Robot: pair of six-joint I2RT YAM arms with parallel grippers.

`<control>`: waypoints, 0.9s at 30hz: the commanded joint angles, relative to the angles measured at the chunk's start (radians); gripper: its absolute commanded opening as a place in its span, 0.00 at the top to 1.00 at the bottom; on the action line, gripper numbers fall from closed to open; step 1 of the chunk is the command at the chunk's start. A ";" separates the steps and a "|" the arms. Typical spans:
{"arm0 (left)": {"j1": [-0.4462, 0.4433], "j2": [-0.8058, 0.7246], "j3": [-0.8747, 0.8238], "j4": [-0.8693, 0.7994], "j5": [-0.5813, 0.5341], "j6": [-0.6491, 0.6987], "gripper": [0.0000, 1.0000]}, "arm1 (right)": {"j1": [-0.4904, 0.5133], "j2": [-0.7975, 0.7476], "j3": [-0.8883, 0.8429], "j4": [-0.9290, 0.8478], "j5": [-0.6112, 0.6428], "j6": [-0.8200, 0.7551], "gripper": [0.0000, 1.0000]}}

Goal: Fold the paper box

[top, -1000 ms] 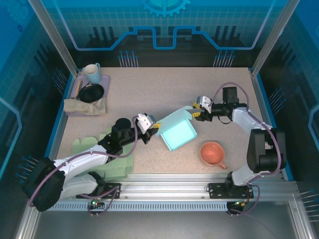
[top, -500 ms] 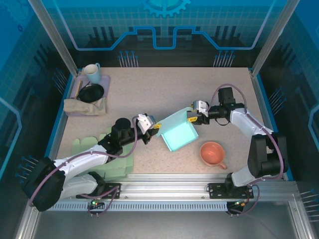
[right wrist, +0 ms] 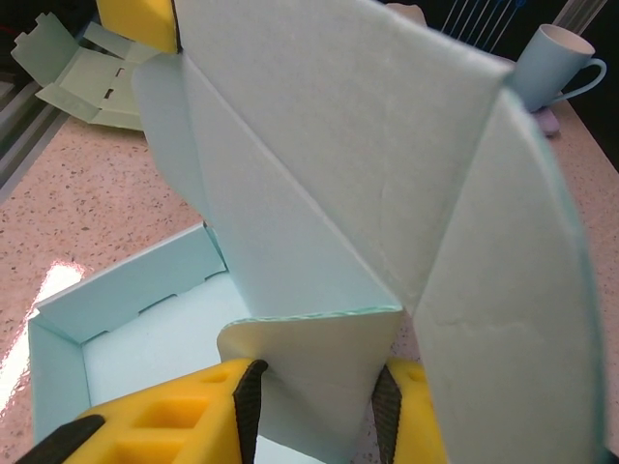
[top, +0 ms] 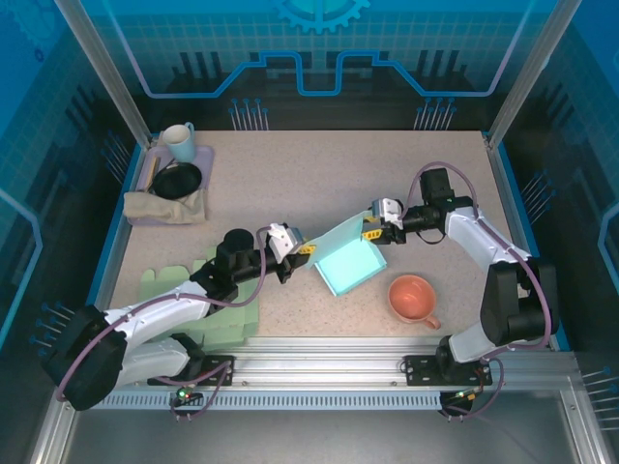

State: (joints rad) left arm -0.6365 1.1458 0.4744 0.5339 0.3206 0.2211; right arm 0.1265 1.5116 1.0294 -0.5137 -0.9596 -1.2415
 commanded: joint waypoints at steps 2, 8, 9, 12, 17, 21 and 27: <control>0.003 -0.025 0.012 -0.003 0.091 0.034 1.00 | 0.021 0.001 0.049 -0.091 -0.088 -0.058 0.62; 0.003 -0.032 0.014 -0.010 0.103 0.034 1.00 | 0.021 -0.001 0.066 -0.177 -0.140 -0.142 0.63; 0.003 -0.033 0.013 -0.009 0.102 0.035 1.00 | 0.022 0.001 0.070 -0.189 -0.146 -0.154 0.63; 0.004 -0.035 0.013 -0.010 0.100 0.034 1.00 | 0.023 0.007 0.081 -0.232 -0.155 -0.196 0.71; 0.003 -0.041 0.010 0.000 0.061 0.024 1.00 | 0.022 0.012 0.087 -0.250 -0.153 -0.205 0.84; 0.003 -0.040 0.009 0.031 -0.070 -0.026 0.93 | 0.023 0.012 0.071 -0.211 -0.146 -0.178 0.92; 0.005 -0.056 0.042 -0.011 -0.503 -0.283 0.47 | 0.021 -0.018 -0.048 0.182 0.014 0.159 0.96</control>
State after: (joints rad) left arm -0.6319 1.1130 0.4759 0.5362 0.0772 0.0986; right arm 0.1390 1.5131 1.0344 -0.5480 -0.9947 -1.2858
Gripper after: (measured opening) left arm 0.478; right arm 0.083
